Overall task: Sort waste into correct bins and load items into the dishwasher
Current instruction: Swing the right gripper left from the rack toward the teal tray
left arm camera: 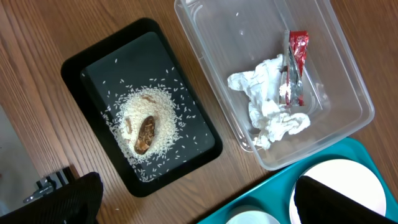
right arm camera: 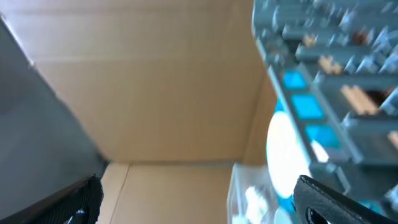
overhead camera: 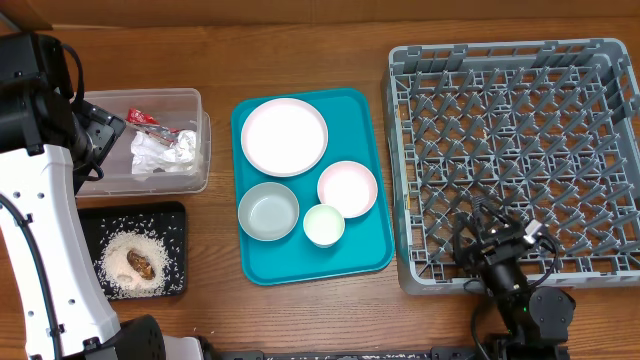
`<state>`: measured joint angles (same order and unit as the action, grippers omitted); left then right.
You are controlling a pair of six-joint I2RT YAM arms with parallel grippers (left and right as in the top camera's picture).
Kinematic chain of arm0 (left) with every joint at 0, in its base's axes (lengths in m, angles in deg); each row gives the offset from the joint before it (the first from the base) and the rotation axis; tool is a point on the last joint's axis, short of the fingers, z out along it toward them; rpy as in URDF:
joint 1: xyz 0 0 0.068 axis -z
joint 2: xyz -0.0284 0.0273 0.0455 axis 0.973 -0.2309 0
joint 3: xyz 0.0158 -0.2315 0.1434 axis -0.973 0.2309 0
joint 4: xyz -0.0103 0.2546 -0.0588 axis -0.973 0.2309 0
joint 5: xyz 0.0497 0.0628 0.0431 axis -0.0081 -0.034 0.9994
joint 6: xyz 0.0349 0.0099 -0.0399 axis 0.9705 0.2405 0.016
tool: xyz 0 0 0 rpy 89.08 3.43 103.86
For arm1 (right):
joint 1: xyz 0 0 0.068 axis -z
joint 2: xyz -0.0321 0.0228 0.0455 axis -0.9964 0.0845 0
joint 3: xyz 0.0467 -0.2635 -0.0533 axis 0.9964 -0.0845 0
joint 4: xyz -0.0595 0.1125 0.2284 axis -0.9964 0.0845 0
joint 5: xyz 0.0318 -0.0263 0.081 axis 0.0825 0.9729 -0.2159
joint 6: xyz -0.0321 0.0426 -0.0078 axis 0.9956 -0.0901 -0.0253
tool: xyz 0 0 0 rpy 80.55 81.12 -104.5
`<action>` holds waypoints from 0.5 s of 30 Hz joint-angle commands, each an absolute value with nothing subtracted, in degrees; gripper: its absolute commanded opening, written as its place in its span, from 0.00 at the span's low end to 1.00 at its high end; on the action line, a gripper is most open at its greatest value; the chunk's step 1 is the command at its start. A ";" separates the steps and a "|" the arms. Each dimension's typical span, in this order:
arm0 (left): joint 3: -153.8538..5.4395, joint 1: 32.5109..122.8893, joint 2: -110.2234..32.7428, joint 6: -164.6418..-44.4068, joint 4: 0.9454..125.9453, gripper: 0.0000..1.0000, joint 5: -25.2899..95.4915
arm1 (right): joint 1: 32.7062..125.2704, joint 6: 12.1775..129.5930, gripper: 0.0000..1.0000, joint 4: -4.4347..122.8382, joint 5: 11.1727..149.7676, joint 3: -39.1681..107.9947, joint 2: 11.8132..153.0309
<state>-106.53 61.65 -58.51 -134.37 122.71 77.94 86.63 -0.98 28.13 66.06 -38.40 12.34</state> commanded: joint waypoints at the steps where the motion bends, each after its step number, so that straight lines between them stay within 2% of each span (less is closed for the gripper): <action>1: -106.66 61.67 -58.68 -135.40 122.86 1.00 77.87 | 86.78 -2.90 1.00 27.43 59.72 -38.97 11.94; 8: -106.66 61.67 -58.68 -135.38 122.86 1.00 77.87 | 86.80 -2.40 0.99 12.79 58.12 -37.73 11.94; 11: -106.66 61.67 -58.68 -135.38 122.86 1.00 77.87 | 86.78 2.04 0.99 16.26 65.03 -30.67 13.08; 15: -106.66 61.67 -58.68 -135.38 122.86 1.00 77.87 | 86.78 11.22 0.99 23.78 66.36 -19.63 19.00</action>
<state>-106.53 61.65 -58.51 -134.37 122.73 77.92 86.63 1.99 20.66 63.28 -29.77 14.74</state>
